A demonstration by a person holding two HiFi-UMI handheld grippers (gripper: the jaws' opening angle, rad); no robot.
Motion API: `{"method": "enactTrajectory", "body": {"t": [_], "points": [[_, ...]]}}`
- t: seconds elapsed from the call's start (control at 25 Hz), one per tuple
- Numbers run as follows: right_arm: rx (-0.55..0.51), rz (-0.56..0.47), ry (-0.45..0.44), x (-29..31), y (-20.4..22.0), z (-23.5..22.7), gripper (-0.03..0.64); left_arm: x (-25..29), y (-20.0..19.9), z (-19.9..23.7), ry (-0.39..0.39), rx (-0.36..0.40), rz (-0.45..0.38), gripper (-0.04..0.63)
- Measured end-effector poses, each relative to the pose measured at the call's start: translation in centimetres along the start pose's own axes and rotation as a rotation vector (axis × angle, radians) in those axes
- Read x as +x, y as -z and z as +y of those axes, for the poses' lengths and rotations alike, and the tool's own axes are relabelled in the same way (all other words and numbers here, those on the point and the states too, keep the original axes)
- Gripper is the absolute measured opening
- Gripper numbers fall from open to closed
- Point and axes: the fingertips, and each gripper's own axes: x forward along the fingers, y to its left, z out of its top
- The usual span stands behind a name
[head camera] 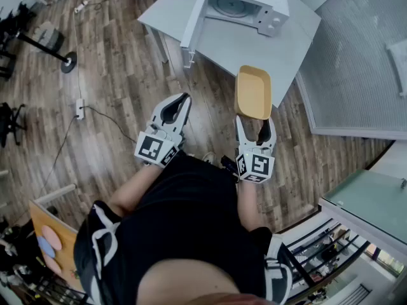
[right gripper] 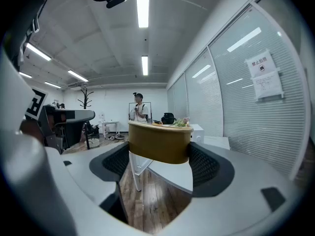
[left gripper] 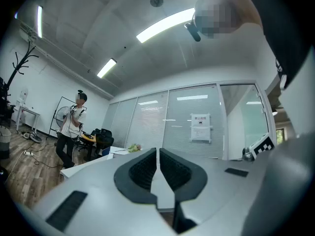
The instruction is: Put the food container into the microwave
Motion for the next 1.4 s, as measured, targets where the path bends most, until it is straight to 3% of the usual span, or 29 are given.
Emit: {"method": "enactTrajectory", "body": {"t": [0.56,1.04,1.4], "points": [[0.01,-0.002,0.02,0.8,0.0,0.9,0.397,-0.3,0.1,1.5,0.013,-0.01,0.01,0.032],[0.025,0.014,0.073,5.2,0.5,3.3,0.397,-0.1,0.9,5.5,0.113,-0.066,0.054,0.032],[0.013,0.043,0.052,11.9,2.2,-1.0,0.397,5.8,2.8,6.6,0.104,-0.069,0.056,0.032]]}}
